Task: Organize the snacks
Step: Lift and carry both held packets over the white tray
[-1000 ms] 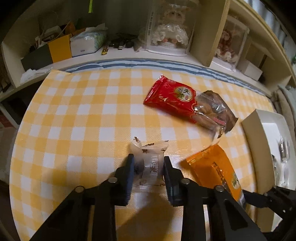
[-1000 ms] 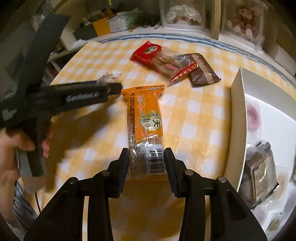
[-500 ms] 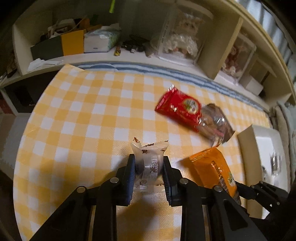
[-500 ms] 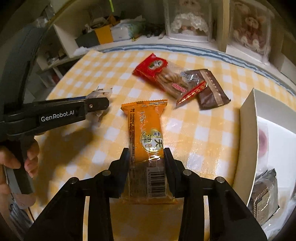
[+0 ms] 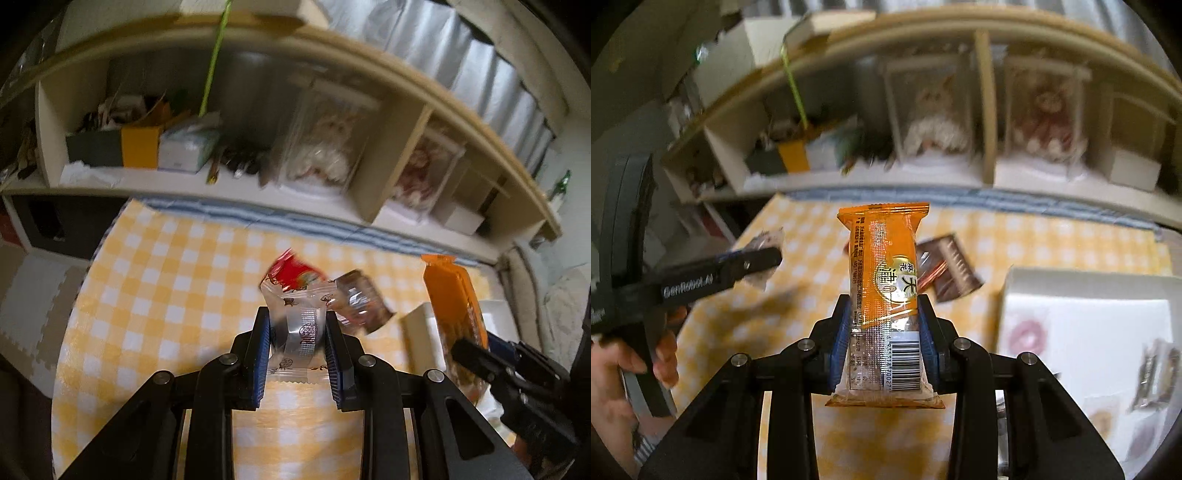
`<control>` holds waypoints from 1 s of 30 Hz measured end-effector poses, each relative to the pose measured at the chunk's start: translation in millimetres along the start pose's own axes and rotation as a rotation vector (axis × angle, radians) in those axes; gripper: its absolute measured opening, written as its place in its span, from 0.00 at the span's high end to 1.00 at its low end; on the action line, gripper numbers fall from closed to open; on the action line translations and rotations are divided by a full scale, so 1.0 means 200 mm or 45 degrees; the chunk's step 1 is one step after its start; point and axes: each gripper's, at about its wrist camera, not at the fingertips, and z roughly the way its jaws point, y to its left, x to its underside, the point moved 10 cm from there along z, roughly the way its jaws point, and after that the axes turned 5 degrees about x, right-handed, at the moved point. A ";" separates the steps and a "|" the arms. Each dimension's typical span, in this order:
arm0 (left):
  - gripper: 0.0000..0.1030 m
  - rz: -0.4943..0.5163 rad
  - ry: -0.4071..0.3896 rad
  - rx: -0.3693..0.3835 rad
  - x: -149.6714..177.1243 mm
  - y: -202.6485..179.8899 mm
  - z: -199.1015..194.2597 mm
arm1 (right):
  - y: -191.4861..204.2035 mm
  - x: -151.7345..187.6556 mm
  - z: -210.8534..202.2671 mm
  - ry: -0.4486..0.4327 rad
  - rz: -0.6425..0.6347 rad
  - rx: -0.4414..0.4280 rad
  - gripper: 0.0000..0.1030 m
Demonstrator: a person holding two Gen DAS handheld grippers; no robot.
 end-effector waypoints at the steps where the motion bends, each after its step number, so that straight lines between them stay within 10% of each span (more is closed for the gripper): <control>1: 0.74 0.013 -0.018 0.013 -0.01 -0.04 -0.04 | -0.02 -0.03 -0.04 -0.021 0.007 0.006 0.66; 17: 0.74 0.090 -0.050 0.190 0.04 -0.55 -0.18 | -0.42 -0.13 -0.45 -0.117 0.039 0.200 0.66; 30: 0.74 0.098 0.134 0.268 0.17 -1.01 0.34 | -0.99 0.07 -0.44 -0.026 0.256 0.294 0.66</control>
